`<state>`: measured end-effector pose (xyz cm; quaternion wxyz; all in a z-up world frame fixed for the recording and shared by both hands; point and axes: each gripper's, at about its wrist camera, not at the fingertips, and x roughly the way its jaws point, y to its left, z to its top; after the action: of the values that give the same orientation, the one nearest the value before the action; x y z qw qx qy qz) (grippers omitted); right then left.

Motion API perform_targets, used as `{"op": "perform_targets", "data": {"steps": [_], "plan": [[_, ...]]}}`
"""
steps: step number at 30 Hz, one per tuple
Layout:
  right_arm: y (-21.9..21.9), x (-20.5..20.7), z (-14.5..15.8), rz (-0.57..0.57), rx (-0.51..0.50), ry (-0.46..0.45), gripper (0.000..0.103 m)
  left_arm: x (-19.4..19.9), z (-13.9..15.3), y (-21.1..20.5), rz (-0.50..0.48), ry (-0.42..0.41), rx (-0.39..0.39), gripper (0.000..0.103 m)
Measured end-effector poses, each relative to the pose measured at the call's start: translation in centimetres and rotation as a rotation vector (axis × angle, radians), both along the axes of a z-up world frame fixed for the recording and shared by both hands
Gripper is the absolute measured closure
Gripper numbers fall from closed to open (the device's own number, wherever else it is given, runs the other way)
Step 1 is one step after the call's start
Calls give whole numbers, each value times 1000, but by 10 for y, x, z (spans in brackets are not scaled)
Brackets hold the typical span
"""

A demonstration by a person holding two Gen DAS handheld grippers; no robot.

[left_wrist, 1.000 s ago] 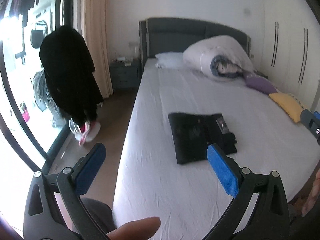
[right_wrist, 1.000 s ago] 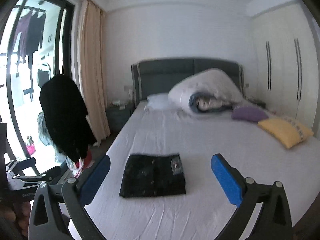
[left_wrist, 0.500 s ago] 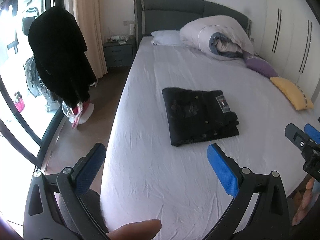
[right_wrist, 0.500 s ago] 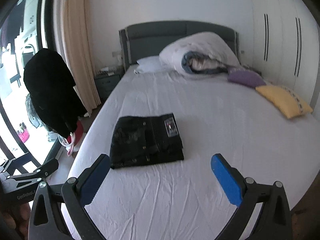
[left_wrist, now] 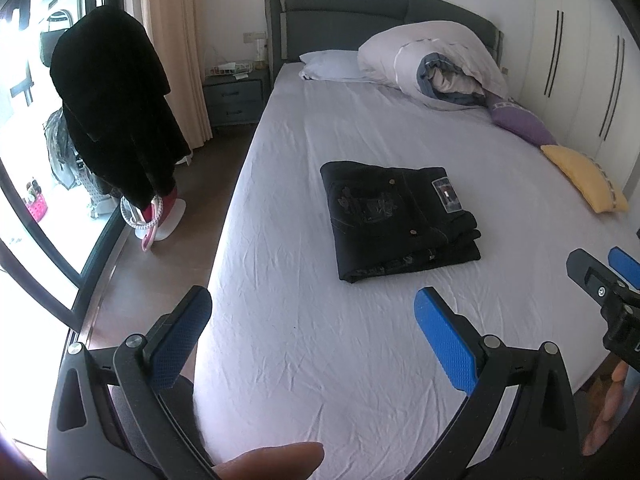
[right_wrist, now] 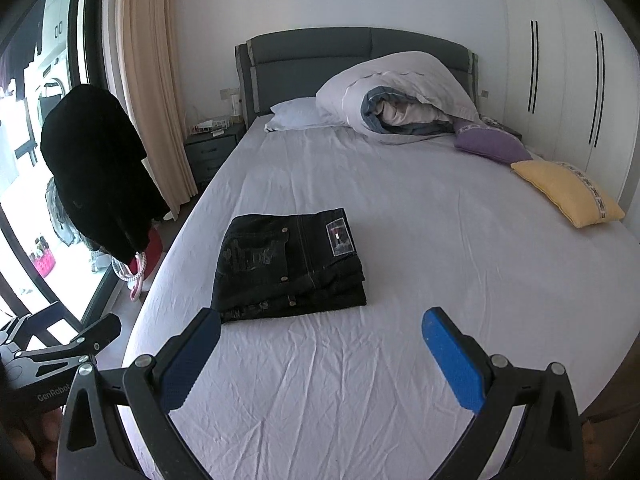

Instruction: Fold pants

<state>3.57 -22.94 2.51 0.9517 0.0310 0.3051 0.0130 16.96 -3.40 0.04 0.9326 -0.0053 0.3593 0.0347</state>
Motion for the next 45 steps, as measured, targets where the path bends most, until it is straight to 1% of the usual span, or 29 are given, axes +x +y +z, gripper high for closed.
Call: {"op": "perform_targets", "data": {"steps": [45], "plan": [[-1,-4,-2,15,-10,19,0,-3,-2,1,3,5,-4,0]]}}
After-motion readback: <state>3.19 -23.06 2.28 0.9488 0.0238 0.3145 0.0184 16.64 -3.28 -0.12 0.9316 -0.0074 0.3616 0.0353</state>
